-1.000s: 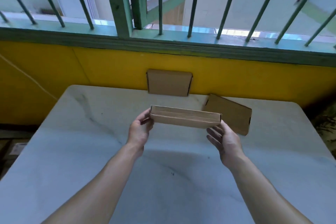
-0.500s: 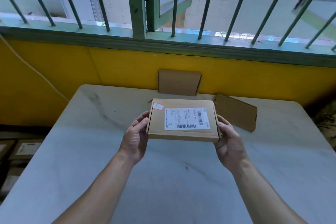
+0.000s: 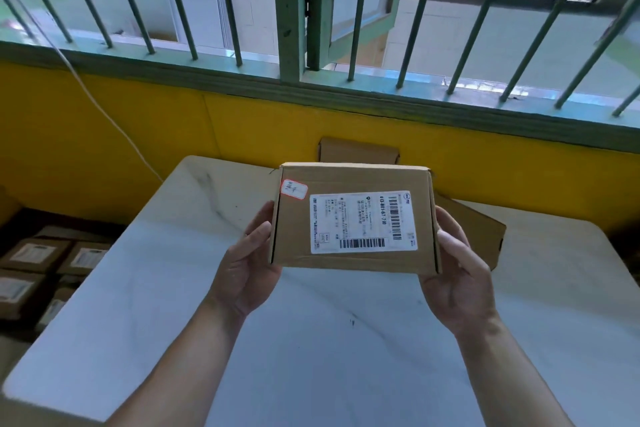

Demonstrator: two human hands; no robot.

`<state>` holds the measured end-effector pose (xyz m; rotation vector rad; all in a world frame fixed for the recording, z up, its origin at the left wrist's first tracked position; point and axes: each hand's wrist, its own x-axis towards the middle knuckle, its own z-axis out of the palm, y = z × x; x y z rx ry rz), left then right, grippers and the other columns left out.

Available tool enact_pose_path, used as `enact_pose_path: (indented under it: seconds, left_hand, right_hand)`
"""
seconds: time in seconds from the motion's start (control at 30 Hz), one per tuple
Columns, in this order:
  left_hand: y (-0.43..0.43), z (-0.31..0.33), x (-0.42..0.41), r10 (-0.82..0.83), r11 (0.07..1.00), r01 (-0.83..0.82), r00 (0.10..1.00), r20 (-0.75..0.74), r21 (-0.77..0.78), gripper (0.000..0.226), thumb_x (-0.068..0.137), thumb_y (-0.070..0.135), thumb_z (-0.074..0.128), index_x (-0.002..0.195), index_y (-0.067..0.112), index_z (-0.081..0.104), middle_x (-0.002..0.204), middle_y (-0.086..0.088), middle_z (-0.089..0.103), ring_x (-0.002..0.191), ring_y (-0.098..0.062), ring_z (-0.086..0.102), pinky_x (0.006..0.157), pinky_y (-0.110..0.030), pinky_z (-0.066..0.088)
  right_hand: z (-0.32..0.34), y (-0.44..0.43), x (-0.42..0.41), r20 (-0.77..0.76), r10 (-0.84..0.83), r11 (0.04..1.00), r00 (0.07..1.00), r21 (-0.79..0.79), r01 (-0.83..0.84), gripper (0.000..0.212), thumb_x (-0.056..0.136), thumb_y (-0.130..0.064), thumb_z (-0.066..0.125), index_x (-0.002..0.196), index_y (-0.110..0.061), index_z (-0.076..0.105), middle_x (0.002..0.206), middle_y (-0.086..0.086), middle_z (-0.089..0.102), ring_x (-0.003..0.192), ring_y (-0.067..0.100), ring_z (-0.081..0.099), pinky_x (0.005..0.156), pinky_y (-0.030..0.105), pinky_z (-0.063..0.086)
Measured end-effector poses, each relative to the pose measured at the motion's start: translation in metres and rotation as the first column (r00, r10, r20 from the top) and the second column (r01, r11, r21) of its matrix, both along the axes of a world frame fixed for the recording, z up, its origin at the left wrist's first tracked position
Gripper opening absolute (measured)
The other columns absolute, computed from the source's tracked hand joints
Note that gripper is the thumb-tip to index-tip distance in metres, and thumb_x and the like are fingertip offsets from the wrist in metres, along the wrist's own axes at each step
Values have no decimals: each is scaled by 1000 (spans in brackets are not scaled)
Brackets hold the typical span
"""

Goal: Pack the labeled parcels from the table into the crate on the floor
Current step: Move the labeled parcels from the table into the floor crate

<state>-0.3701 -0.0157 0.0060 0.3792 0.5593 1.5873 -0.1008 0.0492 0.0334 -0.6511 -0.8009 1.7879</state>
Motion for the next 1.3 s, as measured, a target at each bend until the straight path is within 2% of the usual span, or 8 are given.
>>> enact_pose_path:
  seconds: [0.17,0.3,0.4,0.53,0.67,0.77,0.9,1.3]
  left_hand:
    - [-11,11,7,5,998,-5,1000,-8,64,37,82,13,71,119,19,70,136,-12,61,140,-33,41,112,-51,32]
    - [-25,10,1,50,999,-48,993,-103,24,46,96,15,47,142,16,50,151,-19,42,141,-35,38,113,-53,28]
    - [-48,3,-9,125,988,-143,964,-234,-60,46,101,21,42,147,17,43,150,-16,45,139,-32,43,114,-48,34]
    - [-95,-10,-40,243,932,-316,909,-339,-179,42,94,33,53,134,25,60,137,-10,60,128,-25,56,98,-33,49]
    - [-158,-25,-93,342,869,-441,863,-371,-223,46,91,35,62,135,23,59,136,-11,61,123,-27,59,102,-43,44]
    - [-207,-39,-143,462,781,-547,831,-310,-302,47,88,21,65,134,20,59,126,-13,67,104,-26,69,79,-35,57]
    - [-278,-49,-217,617,606,-712,703,-355,-355,50,79,18,66,129,14,63,107,-10,75,80,-17,72,56,-22,55]
    - [-397,-77,-434,514,451,-774,632,-579,-445,43,94,12,60,136,22,58,119,-1,72,106,-18,66,81,-27,50]
  right_hand:
    - [8,2,7,-44,64,996,997,71,-61,53,93,-13,39,146,-8,39,144,25,42,131,43,43,90,42,54]
    - [-4,4,-2,-65,108,994,992,25,-107,47,93,-14,42,139,-12,49,141,23,47,128,39,48,89,37,55]
    - [-24,1,-26,11,161,987,987,-12,-161,41,89,-21,51,128,-18,61,129,15,63,115,28,62,81,32,58]
    - [-54,-15,-81,159,233,970,959,-106,-218,42,82,-23,60,124,-17,64,118,9,70,104,21,67,69,27,57]
    - [-69,-43,-157,257,370,929,893,-130,-347,38,79,-21,64,116,-20,68,118,7,70,101,18,66,75,35,49]
    - [-73,-69,-229,307,466,884,829,-141,-445,31,88,-12,57,116,-19,68,113,5,73,94,12,69,73,33,48]
    - [-77,-123,-337,378,563,818,735,-128,-561,30,95,-11,51,119,-20,65,115,2,72,98,12,68,75,32,46]
    - [-102,-244,-567,535,550,830,641,-264,-492,21,100,-17,51,116,-25,63,115,2,67,110,21,60,76,32,48]
